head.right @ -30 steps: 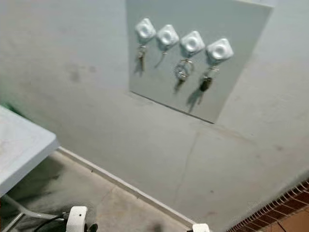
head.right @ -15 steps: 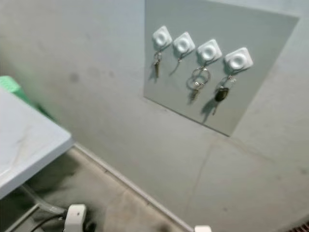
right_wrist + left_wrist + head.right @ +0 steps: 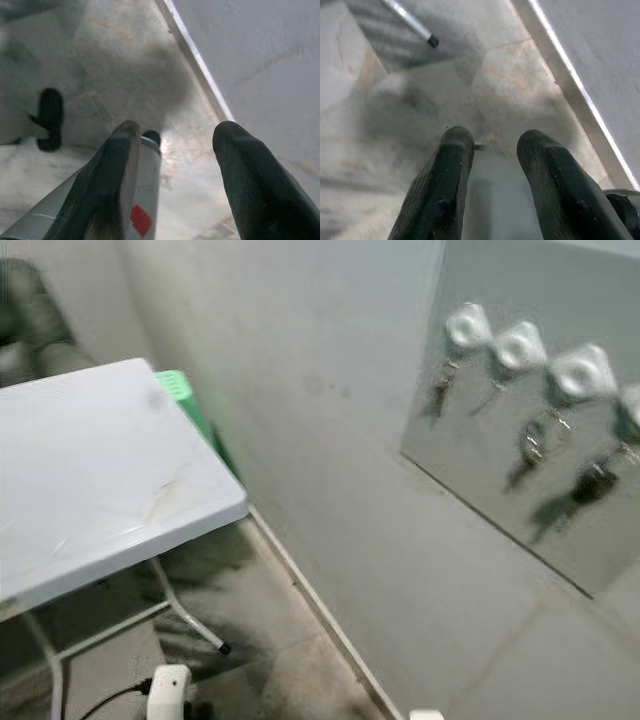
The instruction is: Hang keys on a hook
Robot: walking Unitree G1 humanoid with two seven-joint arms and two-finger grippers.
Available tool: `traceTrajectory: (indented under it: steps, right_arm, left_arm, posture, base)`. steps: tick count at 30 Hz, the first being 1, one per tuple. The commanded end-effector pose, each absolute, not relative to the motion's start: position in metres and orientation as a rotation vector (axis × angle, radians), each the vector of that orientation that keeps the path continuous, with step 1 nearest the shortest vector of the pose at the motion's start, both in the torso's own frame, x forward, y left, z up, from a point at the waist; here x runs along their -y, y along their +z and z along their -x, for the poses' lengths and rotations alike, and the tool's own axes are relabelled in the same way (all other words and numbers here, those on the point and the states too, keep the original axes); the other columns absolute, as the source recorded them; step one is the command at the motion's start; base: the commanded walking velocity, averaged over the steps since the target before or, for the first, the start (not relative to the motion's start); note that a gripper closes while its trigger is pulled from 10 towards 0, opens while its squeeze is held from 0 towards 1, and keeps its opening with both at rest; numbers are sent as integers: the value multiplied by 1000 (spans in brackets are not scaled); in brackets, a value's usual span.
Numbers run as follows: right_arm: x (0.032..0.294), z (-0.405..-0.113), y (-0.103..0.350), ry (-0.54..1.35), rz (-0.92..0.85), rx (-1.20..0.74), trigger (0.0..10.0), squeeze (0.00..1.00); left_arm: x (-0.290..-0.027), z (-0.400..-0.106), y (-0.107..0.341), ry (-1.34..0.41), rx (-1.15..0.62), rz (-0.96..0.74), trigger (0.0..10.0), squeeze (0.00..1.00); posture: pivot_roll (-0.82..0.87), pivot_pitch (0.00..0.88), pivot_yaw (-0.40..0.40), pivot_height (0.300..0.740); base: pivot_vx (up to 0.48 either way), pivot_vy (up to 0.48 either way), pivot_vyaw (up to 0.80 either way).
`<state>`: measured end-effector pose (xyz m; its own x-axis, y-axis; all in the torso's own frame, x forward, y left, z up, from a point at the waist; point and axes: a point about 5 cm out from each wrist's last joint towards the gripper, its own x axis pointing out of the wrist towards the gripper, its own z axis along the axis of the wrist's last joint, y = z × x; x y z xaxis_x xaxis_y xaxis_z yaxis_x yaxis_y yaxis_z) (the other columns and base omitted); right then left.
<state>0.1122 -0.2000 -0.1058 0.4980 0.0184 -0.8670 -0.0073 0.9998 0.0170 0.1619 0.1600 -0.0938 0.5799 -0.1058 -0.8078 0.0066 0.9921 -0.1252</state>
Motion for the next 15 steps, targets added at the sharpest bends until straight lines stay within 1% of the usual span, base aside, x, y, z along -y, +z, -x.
traceTrajectory:
  steps: [1,15]
  right_arm:
    - [194,-123,-104,28,-17,-1022,10000,0]
    - [192,-126,-103,28,-28,-1013,10000,0]
  left_arm:
    - [-169,-159,-95,-42,-971,87,10000,0]
    - [-170,-155,-96,-27,-975,111,10000,0]
  posture:
    - [99,0,-48,740]
    - [99,0,-49,740]
  base:
    - [0,0,800]
    - [0,0,800]
